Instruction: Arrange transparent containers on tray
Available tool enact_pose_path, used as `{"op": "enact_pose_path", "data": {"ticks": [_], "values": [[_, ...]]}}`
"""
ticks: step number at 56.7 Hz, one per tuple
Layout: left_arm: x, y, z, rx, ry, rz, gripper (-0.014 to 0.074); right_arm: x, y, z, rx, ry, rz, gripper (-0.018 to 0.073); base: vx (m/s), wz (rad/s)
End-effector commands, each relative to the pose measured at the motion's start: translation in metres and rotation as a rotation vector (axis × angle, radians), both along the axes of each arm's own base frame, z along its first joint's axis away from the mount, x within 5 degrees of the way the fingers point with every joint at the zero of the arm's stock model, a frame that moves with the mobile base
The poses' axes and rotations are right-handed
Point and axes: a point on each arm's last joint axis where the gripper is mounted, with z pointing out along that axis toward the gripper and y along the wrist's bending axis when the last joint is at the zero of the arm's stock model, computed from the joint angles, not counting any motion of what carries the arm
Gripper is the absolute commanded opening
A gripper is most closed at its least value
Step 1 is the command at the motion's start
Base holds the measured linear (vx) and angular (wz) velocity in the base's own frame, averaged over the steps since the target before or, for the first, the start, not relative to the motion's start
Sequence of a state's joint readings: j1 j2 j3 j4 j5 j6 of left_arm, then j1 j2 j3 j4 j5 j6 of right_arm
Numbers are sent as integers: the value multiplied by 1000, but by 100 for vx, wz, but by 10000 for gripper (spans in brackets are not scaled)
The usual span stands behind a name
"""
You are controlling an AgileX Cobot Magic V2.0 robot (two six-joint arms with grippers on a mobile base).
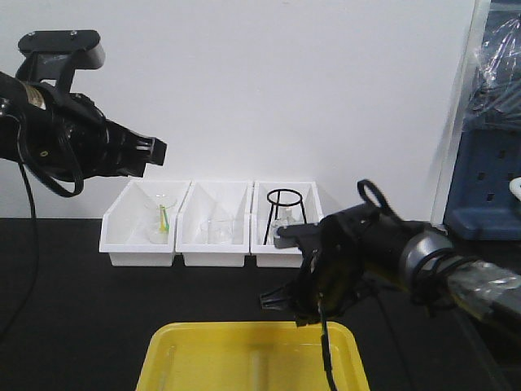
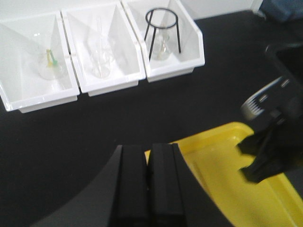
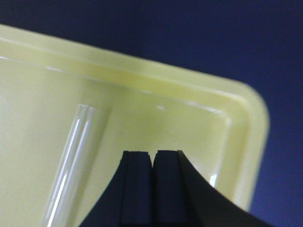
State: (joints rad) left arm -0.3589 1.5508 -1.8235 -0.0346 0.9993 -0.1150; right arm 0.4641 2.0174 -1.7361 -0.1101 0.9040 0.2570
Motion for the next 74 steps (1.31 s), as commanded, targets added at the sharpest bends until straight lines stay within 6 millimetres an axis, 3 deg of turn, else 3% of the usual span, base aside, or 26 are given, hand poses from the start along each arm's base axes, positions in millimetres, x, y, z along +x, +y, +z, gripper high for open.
{"op": "enact_pose_path", "data": {"ticks": [1,11,18,22,28,35,44,53,61,74], "values": [[-16,3,28,-41,-112,-35,-9,-18,-13,76,27,-206,48,-14,0,0],[-34,1,28,-74,-146,-131,-8,-57,-32,150,71,-382,100,-13,0,0],[-53,8,15,-95,-199,-134,-8,-86,-46,191,96,-508,127,-13,0,0],[-66,14,3,-106,-233,-116,-8,-101,-53,207,111,-574,141,-13,0,0],[-93,26,-20,-104,-290,-101,-8,-129,-66,214,138,-666,159,-13,0,0],[-124,40,-51,-88,-340,-91,-8,-166,-82,197,180,-776,180,-13,0,0],[-164,57,-95,-81,-370,-79,-8,-219,-104,154,247,-931,206,-13,0,0],[-196,70,-123,-93,-409,-71,-8,-258,-121,116,293,-1026,220,-13,0,0],[-210,75,-133,-102,-438,-67,-8,-273,-128,100,319,-1082,226,-13,0,0],[-211,75,-133,-103,-436,-68,-8,-274,-128,94,317,-1074,228,-13,0,0]]}}
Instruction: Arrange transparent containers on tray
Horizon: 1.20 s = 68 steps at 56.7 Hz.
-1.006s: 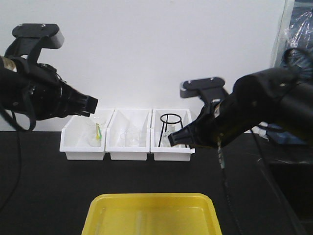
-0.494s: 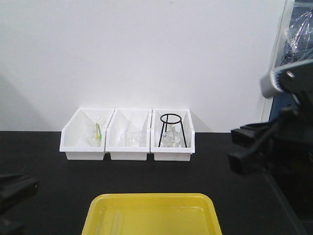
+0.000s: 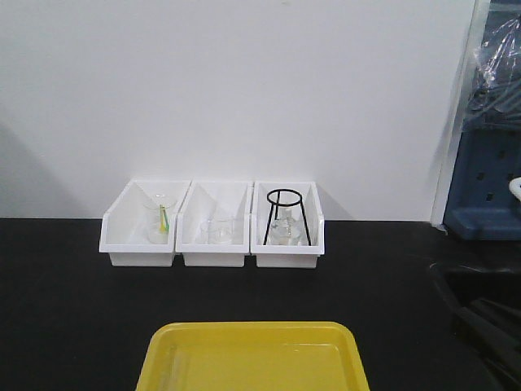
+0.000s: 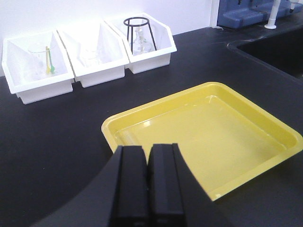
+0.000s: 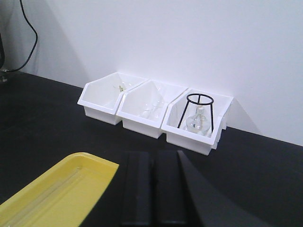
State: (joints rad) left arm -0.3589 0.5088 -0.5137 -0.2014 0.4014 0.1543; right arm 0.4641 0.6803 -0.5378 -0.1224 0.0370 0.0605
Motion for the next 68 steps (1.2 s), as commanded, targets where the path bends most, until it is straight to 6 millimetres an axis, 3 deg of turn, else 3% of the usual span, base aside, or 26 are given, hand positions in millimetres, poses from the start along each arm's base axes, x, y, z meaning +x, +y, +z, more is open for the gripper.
{"op": "enact_pose_path", "data": {"ticks": [1,35,43,52,61,68], "values": [[2,0,15,-54,-89,16,-8,-1,1,18,35,-115,10,-13,0,0],[2,0,15,-53,-86,15,-8,0,1,17,34,-113,10,-13,0,0],[-5,8,10,29,-143,42,-8,0,1,17,34,-113,10,-13,0,0],[-24,23,-26,43,-153,144,-8,0,1,17,34,-113,10,-13,0,0],[-42,33,-79,48,-180,231,-8,0,1,17,34,-113,10,-13,0,0],[-46,35,-116,37,-222,266,-8,0,1,17,34,-113,10,-13,0,0]]}}
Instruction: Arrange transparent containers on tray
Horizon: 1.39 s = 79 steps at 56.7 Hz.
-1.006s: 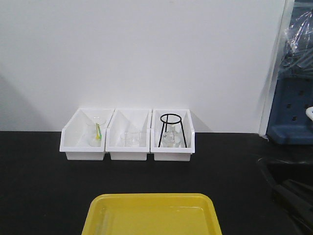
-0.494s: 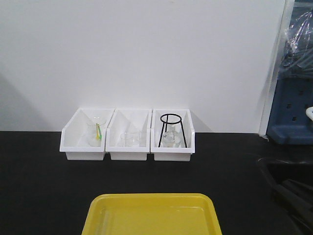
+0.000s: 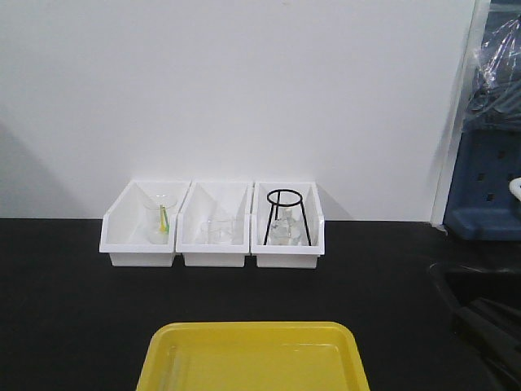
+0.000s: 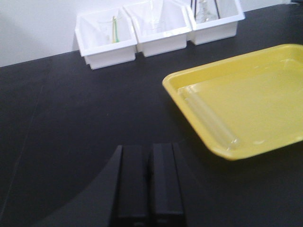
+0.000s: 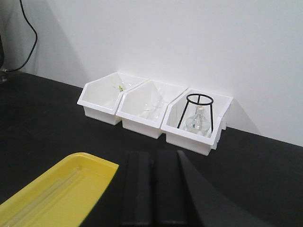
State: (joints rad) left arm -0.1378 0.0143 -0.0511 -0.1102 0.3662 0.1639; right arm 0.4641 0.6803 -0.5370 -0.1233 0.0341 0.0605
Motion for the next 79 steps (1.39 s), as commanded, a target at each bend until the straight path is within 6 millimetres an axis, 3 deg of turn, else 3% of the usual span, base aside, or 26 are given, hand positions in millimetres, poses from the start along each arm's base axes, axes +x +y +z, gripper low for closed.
{"op": "enact_pose_path", "data": {"ticks": [1,6,68,74,79], "values": [[1,2,-5,-29,-133,29,-8,-1,1,18,34,-112,10,-13,0,0],[4,2,-23,-34,-90,35,-8,-1,0,17,31,-105,9,-13,0,0],[3,2,-21,9,-83,29,-8,0,0,16,26,-94,7,-13,0,0],[3,2,-21,9,-83,29,-8,-4,-5,7,6,-107,-12,-13,0,0],[3,2,-21,9,-83,29,-8,-11,-17,-14,19,-91,-77,-13,0,0]]}}
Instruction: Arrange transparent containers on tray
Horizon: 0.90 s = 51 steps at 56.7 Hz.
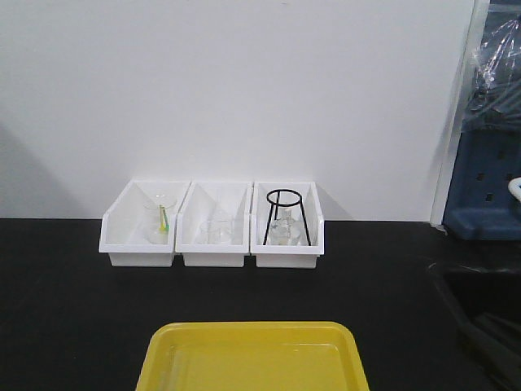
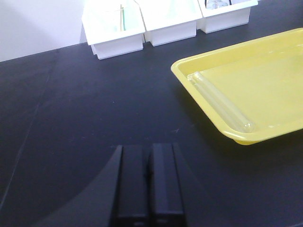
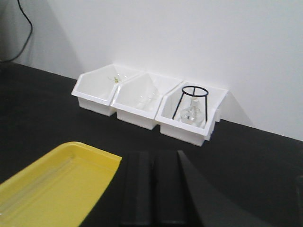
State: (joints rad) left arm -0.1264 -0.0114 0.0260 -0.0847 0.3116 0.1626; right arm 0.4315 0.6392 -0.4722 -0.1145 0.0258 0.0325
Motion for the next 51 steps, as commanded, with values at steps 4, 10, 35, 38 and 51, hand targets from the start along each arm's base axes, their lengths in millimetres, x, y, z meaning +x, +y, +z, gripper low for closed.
{"op": "enact_pose_path", "data": {"ticks": [4,10,35,38,51], "values": [[1,1,-1,-14,-78,9,-8,-12,-21,-20,54,-77,-117,-13,0,0],[1,1,-1,-14,-78,9,-8,-29,-42,-52,99,-65,-270,-13,0,0],[1,1,-1,-14,-79,9,-8,-69,-57,-115,49,-151,-418,-13,0,0],[1,1,-1,-14,-78,9,-8,-69,-57,-116,48,-144,-419,-13,0,0],[1,1,-1,-14,-78,9,-8,-69,-57,-117,46,-133,-420,-13,0,0]]}}
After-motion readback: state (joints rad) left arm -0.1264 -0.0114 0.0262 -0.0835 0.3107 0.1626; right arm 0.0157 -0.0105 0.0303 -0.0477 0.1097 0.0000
